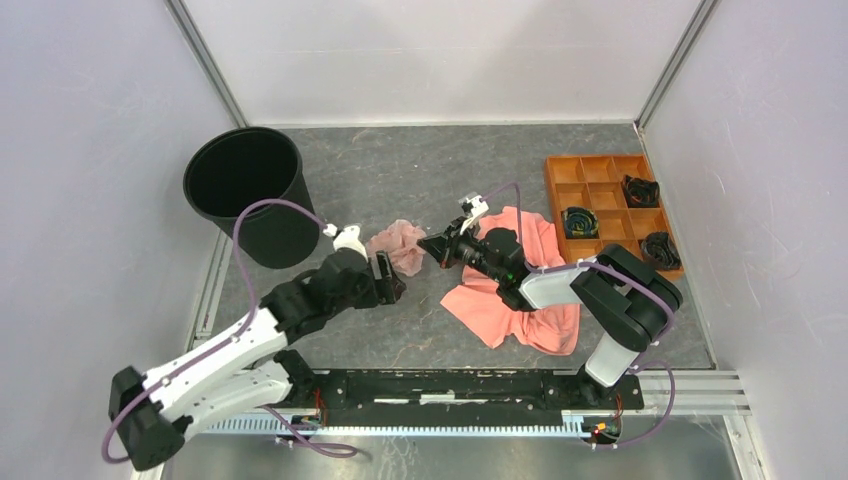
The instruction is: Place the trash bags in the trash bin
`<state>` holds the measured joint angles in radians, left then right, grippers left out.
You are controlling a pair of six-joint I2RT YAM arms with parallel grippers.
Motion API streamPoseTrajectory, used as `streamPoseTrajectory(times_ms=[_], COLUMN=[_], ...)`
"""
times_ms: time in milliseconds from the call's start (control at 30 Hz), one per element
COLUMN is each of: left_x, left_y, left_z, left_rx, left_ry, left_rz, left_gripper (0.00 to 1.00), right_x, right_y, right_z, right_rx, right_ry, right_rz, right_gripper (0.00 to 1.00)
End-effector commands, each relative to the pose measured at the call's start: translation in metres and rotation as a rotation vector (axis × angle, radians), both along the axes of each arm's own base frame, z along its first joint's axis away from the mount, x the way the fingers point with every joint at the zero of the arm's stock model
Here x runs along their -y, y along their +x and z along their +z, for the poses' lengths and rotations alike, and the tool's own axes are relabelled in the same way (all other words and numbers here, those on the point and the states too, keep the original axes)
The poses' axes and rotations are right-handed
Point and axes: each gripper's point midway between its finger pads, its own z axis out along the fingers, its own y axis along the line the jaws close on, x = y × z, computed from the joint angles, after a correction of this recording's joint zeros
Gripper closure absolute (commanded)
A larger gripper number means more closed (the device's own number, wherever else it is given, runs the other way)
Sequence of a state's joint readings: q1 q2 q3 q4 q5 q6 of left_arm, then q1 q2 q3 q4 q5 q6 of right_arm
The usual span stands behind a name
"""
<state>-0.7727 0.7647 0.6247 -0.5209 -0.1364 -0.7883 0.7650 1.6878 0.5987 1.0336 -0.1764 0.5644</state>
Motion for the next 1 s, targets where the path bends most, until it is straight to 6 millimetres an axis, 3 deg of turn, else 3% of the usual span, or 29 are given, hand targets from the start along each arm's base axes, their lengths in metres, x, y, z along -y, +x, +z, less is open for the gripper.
streamPoseTrajectory(times_ms=[0, 200, 333, 533, 667, 833, 967], left_x=[-0.018, 0.003, 0.013, 0.022, 0.019, -0.003, -0.03], left_y=[0.052, 0.074, 0.086, 0.097, 0.092, 0.074, 0.057], left_z=[0.024, 0.008, 0.003, -0.014, -0.029, -0.033, -0.022], left_rx=[0.158, 0.143, 0.137, 0.094, 0.062, 0.041, 0.063], left_ry=[0.083, 0.12, 0.152, 0.193, 0.233, 0.291, 0.333], left_rz=[0.313, 0.322, 0.318, 0.291, 0.272, 0.261, 0.258], left_gripper=[0.13, 0.01, 0.03, 0.35, 0.59, 0.94, 0.98], right_x=[-0.007, -0.01, -0.013, -0.011, -0.008, 0.004, 0.019], right_y=[0.001, -0.001, -0.004, -0.005, -0.003, 0.008, 0.023], right_z=[0.026, 0.026, 0.027, 0.028, 0.026, 0.015, 0.003], right_rx=[0.058, 0.047, 0.043, 0.045, 0.047, 0.034, 0.011], right_ry=[0.062, 0.08, 0.102, 0.11, 0.093, 0.025, -0.044], right_rz=[0.018, 0.037, 0.059, 0.06, 0.038, -0.033, -0.093], right_gripper=[1.0, 1.0, 1.0, 1.0, 1.0, 1.0, 1.0])
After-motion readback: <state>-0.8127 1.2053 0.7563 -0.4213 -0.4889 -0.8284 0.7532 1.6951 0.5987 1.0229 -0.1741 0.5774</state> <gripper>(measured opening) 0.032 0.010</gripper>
